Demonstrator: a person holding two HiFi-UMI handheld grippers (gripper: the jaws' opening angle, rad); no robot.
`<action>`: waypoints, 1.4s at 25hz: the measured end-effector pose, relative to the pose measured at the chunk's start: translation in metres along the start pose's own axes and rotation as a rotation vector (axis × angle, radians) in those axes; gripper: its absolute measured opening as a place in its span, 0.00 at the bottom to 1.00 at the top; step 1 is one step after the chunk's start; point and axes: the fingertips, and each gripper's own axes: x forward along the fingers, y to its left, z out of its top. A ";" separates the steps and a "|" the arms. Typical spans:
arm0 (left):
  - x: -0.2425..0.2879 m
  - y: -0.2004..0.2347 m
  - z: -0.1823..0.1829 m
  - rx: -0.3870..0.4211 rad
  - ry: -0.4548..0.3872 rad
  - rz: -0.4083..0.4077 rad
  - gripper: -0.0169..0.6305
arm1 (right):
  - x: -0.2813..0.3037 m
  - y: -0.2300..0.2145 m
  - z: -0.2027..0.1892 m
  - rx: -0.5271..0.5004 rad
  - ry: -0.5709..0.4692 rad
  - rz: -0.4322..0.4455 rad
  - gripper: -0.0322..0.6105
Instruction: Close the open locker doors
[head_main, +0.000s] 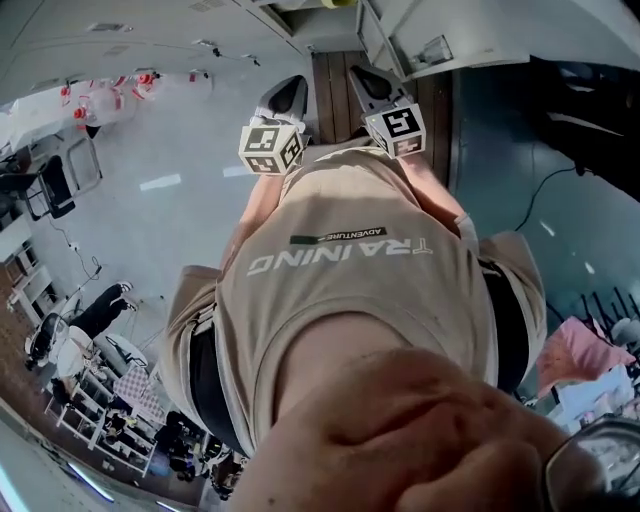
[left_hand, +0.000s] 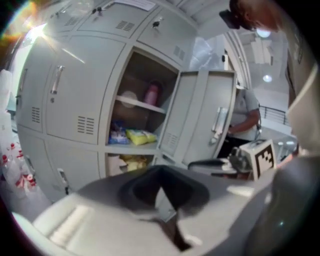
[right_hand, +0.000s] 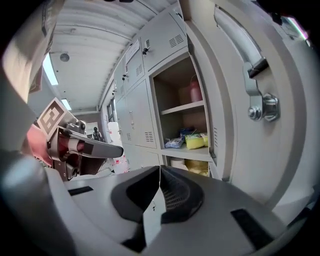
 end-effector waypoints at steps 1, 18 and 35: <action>-0.005 -0.003 0.003 0.006 0.002 0.009 0.02 | -0.003 0.002 0.001 0.001 0.007 0.012 0.07; 0.009 -0.058 0.038 0.144 -0.020 -0.269 0.02 | -0.082 -0.029 -0.013 0.001 0.121 -0.241 0.07; -0.002 -0.068 0.037 0.134 -0.036 -0.188 0.02 | -0.107 -0.089 0.009 -0.073 0.101 -0.242 0.07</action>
